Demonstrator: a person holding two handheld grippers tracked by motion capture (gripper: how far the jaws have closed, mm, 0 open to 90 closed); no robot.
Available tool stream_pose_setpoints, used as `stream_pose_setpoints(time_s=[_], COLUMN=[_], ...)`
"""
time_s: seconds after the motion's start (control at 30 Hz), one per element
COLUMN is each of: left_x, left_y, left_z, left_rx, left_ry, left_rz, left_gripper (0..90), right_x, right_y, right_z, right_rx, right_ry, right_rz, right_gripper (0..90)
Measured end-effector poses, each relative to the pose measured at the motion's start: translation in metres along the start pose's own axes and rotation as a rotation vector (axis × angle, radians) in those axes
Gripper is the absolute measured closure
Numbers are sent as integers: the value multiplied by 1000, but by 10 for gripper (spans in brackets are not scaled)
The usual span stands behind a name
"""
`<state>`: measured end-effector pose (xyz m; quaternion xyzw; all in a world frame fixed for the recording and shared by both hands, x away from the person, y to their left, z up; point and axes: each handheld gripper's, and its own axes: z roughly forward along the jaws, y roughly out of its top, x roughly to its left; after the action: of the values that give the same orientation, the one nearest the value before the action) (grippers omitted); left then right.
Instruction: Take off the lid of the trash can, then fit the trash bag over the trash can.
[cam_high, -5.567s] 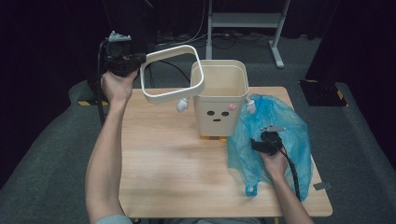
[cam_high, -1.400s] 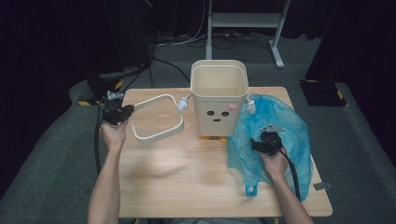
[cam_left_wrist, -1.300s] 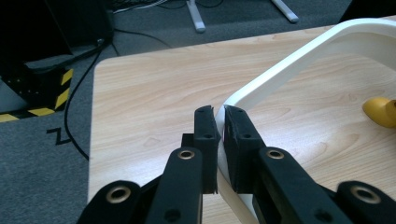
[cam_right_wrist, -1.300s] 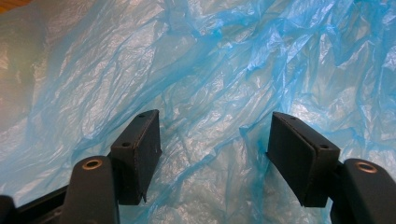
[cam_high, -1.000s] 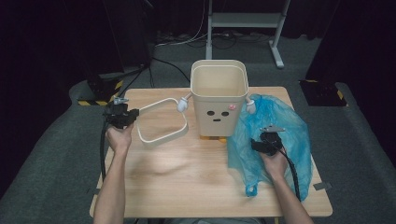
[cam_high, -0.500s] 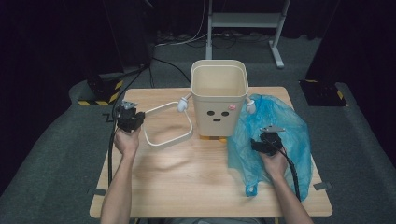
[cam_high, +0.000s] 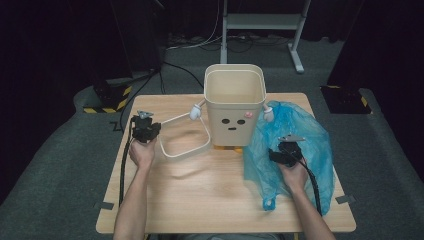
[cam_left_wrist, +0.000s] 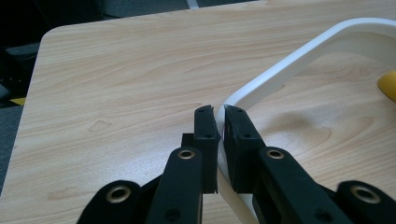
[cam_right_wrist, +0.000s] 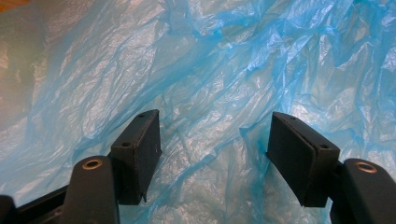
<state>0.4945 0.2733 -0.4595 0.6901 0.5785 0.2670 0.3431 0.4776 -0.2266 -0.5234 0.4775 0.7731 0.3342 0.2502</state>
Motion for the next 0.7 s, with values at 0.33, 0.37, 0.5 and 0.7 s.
stream_pose_setpoints(time_s=[0.33,0.37,0.5,0.7], left_x=[3,3,1,1], left_y=[-7,-7,-10,-12], left_z=[12,14,18,22], left_rx=[19,22,20,21], left_ry=[27,27,27,22], left_rz=[-1,-3,-3,-16], left_gripper=[835,834,832,830], right_x=[0,0,0,0], right_y=[0,0,0,0], right_z=[0,0,0,0], right_rx=[-1,0,0,0], right_ry=[0,0,-1,0], right_rz=[0,0,-1,-1], right_gripper=[345,346,345,346])
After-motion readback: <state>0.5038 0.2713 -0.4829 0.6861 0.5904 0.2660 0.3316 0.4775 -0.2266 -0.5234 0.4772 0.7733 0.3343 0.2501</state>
